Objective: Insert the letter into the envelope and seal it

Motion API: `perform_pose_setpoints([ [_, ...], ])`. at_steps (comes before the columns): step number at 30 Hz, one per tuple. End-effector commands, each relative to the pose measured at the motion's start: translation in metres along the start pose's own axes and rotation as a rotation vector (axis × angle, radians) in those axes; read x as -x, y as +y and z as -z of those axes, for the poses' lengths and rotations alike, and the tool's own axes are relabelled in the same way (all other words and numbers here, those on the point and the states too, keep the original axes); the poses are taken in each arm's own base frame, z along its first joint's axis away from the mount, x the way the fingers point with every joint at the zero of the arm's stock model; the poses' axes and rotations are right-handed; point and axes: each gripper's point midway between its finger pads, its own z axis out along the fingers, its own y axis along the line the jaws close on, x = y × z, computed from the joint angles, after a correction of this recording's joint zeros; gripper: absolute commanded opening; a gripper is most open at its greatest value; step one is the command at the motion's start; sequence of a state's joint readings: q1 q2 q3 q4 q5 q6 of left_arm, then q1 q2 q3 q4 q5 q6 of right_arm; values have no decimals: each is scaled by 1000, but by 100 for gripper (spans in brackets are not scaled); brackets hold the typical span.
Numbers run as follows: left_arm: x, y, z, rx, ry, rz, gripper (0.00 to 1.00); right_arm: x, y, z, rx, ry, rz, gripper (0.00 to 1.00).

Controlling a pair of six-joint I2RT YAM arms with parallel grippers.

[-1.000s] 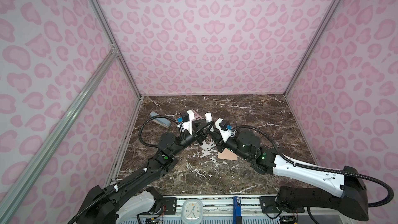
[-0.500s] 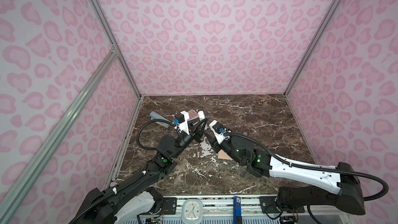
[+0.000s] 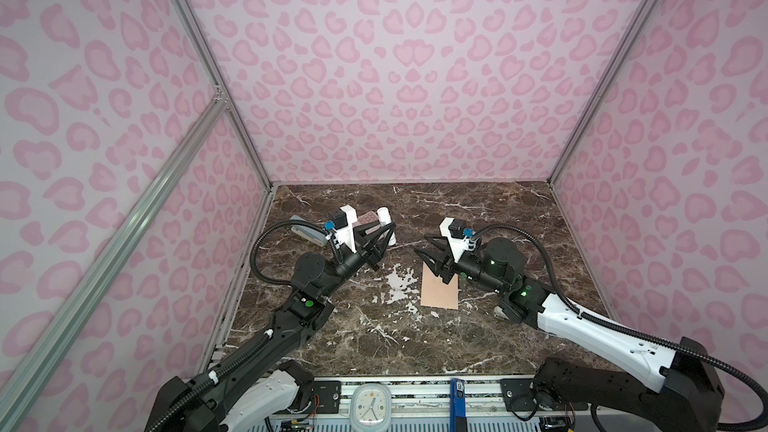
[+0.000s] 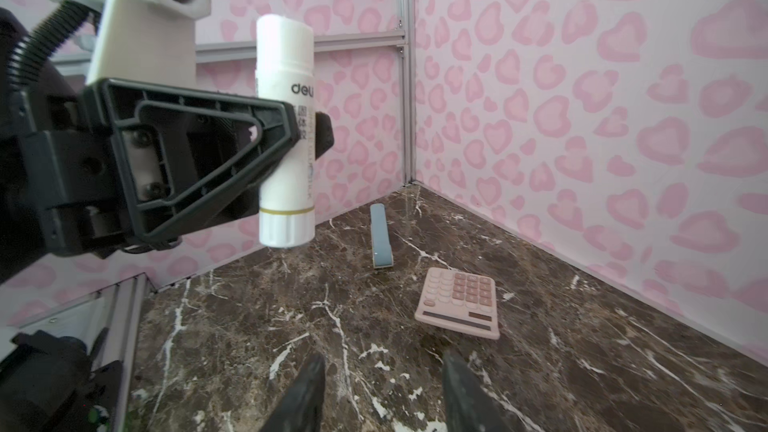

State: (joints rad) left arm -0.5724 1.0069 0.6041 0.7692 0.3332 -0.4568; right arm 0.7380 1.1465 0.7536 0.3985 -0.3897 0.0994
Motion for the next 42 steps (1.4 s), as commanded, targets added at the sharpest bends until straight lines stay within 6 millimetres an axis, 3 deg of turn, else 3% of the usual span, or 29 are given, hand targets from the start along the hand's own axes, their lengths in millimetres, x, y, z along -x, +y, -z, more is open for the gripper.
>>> perform_pose_setpoints([
  [1,5,-37,-3,-214,18,29,4,23,33,3,241,-93,-55,47],
  [6,0,-50,-8,-321,40,53,4,30,50,3,370,-99,-48,47],
  [12,0,-56,-10,-371,39,67,4,28,55,-2,413,-86,-58,45],
  [23,-4,-56,-11,-382,42,79,4,26,60,-9,431,-78,-62,30],
  [34,-15,-51,-12,-351,67,76,4,33,54,-10,379,-95,-70,28],
  [42,-23,-29,-12,-169,55,10,4,37,27,-12,130,-96,-25,27],
])
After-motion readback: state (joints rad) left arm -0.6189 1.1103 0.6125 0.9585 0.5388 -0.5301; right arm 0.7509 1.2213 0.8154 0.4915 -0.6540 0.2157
